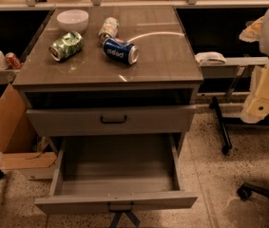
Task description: Close middle drawer
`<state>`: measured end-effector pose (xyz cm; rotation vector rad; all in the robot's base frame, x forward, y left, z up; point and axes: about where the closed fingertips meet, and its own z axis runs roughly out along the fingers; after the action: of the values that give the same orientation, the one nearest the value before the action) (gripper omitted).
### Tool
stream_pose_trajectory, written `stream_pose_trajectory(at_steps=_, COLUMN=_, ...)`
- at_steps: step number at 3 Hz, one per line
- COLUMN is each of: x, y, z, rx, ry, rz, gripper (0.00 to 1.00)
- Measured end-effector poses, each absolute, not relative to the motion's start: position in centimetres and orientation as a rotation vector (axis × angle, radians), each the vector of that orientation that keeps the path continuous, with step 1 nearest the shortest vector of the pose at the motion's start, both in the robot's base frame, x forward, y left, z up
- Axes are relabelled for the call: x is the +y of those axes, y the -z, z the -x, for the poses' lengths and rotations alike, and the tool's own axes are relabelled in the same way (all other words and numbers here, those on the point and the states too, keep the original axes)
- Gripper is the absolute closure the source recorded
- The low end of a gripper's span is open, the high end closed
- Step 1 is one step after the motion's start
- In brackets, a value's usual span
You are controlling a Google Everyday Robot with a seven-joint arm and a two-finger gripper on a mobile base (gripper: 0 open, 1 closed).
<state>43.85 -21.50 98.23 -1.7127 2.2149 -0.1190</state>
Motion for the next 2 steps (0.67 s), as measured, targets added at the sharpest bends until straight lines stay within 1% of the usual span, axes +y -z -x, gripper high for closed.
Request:
stream_pose_trajectory(at_steps=1, x=-21.5, y=-98.2, z=-43.8, rx=2.215, ry=0.119, rz=1.713, gripper=0.0)
stream_pose_trajectory(at_steps=2, x=-20.7, y=-95.8, z=-43.0, rx=2.19, ry=0.073, rz=1.744, gripper=0.0)
